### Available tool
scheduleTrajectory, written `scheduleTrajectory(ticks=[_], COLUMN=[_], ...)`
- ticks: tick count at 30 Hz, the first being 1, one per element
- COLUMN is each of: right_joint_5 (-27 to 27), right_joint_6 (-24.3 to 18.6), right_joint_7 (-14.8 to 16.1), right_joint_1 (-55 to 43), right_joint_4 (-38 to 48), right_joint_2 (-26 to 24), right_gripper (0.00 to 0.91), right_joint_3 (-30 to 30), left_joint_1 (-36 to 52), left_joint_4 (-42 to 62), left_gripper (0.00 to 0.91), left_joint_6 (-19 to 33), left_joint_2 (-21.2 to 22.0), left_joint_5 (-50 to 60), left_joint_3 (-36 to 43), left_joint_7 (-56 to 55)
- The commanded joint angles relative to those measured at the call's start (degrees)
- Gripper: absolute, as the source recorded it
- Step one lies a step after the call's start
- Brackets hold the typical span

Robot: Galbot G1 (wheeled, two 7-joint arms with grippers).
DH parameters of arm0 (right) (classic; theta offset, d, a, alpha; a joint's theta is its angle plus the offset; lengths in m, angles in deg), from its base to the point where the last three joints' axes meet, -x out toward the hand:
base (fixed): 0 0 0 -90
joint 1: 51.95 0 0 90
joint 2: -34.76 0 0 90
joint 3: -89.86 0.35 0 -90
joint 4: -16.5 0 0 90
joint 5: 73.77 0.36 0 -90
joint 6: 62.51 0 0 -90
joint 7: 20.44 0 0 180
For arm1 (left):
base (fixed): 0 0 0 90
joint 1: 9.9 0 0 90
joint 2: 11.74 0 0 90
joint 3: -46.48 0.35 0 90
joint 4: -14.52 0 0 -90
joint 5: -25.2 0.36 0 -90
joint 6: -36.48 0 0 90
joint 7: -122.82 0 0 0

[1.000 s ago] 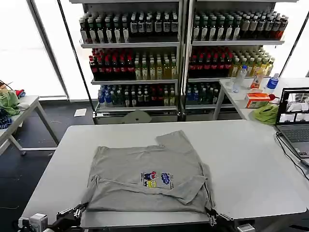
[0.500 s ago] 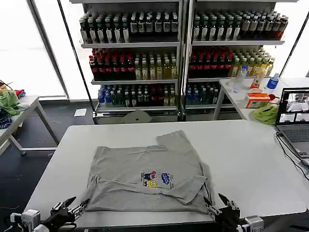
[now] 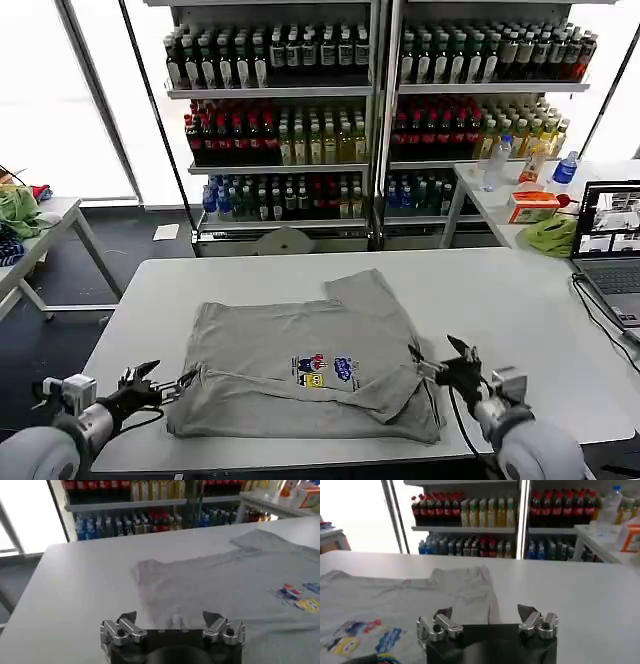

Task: Fold and organize the clothes.

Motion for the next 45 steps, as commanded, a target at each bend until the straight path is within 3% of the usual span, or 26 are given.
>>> scheduleTrajectory(ticks=[1,11,19,32,34,35,37,38,40,45], right_joint_5=[-1.29,-3.33,-3.96,-5.02,-5.05,-5.04,-5.08,-5.10,-5.08,-5.04], right_joint_6=[1.31,1.29,1.28,1.31,1.29,1.30,1.30,1.30,1.31,1.31], right_joint_7=[3.93,3.97,3.17,1.32,1.25,1.20,1.12,1.12,1.15,1.29], right_joint_1=[-28.62,-36.56,-37.72,-37.81,-38.23,-38.38,-38.77,-38.81,-38.80,-38.53], right_joint_4=[26.17,40.80,45.12,50.37,51.45,51.86,52.96,53.11,53.31,52.48], right_joint_2=[5.08,13.20,16.28,18.72,19.32,19.51,19.89,19.95,20.16,20.09], right_gripper=[0.907,0.907,0.907,0.907,0.766,0.544,0.363,0.121,0.000,0.000], right_joint_3=[-12.78,-13.52,-13.14,-13.52,-13.37,-13.25,-13.24,-13.29,-13.29,-13.90], left_joint_1=[27.50,38.97,45.14,45.94,46.05,46.14,46.31,46.45,46.72,46.91], left_joint_4=[18.43,29.25,36.12,40.96,41.21,41.39,41.73,42.02,42.89,44.06], left_gripper=[0.907,0.907,0.907,0.907,0.907,0.907,0.907,0.907,0.907,0.907], left_joint_6=[0.08,0.20,0.32,1.61,1.68,1.67,1.70,1.72,1.81,2.40], left_joint_2=[-0.69,2.36,4.01,5.38,5.61,5.73,5.87,6.01,6.31,6.44], left_joint_5=[0.67,0.98,1.45,2.84,2.92,3.01,3.11,3.28,3.65,5.83], left_joint_3=[17.90,24.86,27.73,28.24,28.22,28.22,28.34,28.44,28.54,29.06], left_joint_7=[3.71,4.47,4.33,4.31,4.29,4.29,4.32,4.34,4.35,4.61])
